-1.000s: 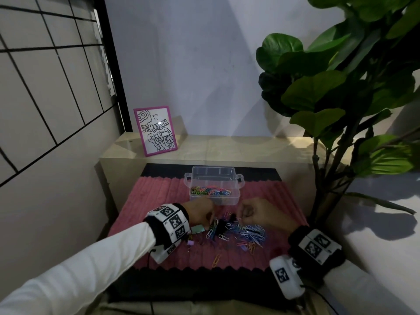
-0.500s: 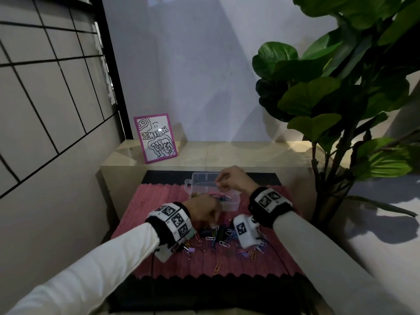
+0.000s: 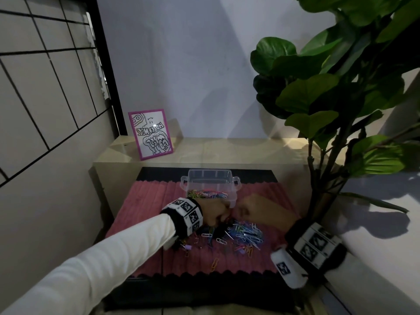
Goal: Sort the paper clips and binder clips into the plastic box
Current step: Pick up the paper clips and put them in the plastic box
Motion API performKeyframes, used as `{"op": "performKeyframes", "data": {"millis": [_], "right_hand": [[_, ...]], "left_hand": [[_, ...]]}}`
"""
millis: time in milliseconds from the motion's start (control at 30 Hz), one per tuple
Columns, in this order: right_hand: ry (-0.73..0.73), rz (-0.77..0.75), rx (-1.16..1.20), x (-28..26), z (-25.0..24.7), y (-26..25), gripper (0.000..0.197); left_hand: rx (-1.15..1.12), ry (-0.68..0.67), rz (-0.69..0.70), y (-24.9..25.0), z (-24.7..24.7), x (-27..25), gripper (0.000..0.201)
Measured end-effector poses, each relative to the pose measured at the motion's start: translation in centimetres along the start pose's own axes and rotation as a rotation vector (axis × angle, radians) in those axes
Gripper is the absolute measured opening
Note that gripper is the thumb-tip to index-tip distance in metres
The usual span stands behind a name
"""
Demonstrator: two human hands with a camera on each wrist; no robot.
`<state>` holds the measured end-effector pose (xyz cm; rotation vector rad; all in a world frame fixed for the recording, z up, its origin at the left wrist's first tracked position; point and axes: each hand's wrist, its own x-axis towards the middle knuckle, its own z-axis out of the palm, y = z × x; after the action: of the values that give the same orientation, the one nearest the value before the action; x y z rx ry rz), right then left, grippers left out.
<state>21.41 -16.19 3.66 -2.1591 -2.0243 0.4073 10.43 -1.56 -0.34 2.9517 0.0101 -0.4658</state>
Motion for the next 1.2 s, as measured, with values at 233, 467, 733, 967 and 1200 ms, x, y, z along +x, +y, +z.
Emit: {"op": "performKeyframes", "data": {"millis": [233,467,733,967,1200], "right_hand": [[-0.018,0.049,-0.118,-1.9,5.0,1.1,0.016],[0.135,0.007,0.229,-2.1,3.8,2.2,0.029],[0.153,0.023,0.38,-0.6,2.5,2.2,0.009],[0.267,0.104,0.535,4.5,-0.8,0.7,0.003],[0.448,0.256,0.602,11.0,-0.9,-1.7,0.007]], "left_hand": [[-0.096,0.043,-0.045,-0.1,-0.9,-0.9,0.009],[-0.377,0.387,-0.211,-3.7,-3.5,-4.6,0.01],[-0.23,0.414,-0.408,-6.4,-2.9,-4.0,0.021],[-0.301,0.68,-0.452,-6.6,-2.1,-4.8,0.023],[-0.454,0.665,-0.436,-5.8,-1.9,-6.3,0.026]]}}
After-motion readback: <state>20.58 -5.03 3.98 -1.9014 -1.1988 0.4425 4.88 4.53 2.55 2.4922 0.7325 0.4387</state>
